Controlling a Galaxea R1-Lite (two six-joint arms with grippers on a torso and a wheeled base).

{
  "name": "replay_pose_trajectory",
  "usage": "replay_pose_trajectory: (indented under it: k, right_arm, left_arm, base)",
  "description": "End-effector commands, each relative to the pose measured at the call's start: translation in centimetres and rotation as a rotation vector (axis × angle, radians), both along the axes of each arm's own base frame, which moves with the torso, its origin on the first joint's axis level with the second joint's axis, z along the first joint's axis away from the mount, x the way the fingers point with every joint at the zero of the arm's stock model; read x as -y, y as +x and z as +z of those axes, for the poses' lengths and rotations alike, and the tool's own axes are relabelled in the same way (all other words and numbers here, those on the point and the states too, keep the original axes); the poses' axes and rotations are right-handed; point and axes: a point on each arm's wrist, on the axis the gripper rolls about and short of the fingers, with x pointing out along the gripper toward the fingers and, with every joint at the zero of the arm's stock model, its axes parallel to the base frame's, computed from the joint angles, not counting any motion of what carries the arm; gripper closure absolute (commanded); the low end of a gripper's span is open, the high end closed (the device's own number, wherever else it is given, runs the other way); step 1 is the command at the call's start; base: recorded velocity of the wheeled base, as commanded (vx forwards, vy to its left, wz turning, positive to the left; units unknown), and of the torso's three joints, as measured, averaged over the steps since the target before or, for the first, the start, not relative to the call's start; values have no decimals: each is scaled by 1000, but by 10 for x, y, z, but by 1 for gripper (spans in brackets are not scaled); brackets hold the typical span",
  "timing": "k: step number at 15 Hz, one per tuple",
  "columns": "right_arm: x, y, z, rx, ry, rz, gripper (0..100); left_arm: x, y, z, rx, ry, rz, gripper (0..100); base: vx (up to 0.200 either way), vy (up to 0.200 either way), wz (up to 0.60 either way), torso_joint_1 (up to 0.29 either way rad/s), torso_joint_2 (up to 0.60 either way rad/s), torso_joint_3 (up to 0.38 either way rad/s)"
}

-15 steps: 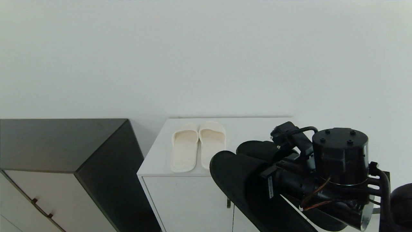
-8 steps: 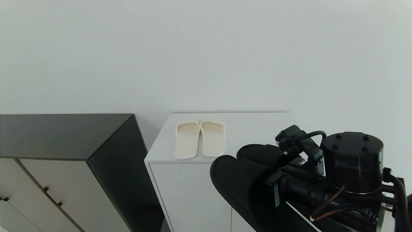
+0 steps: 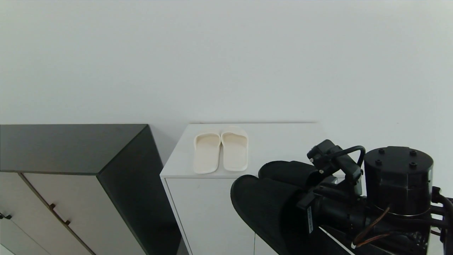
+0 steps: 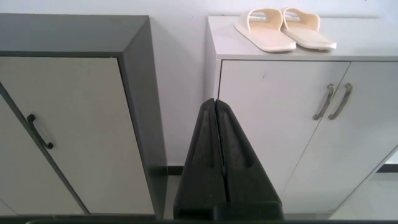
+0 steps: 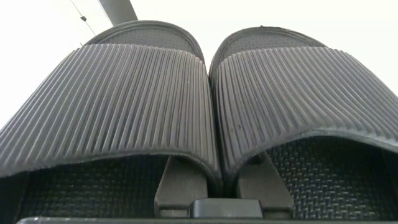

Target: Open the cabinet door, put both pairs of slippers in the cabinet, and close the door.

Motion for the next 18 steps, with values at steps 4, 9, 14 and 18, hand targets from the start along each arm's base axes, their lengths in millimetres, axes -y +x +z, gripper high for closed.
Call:
replay_pose_trajectory:
  k: [4, 9, 14, 18]
  right_arm:
    - [0, 0, 0, 3, -4, -3, 100]
    - [-2, -4, -1, 3, -6, 13, 100]
    - [-1, -12, -4, -4, -18, 40, 100]
    - [3, -21, -9, -37, -11, 146, 100]
  left_arm:
    - [0, 0, 0, -1, -1, 0, 100]
    - [0, 0, 0, -1, -2, -1, 100]
    - [0, 0, 0, -1, -1, -1, 100]
    - [0, 0, 0, -1, -2, -1, 100]
  base:
    - [0, -100, 0, 2, 1, 1]
    - [0, 0, 0, 0, 0, 0]
    - [0, 0, 0, 0, 0, 0]
    - [0, 0, 0, -106, 246, 139]
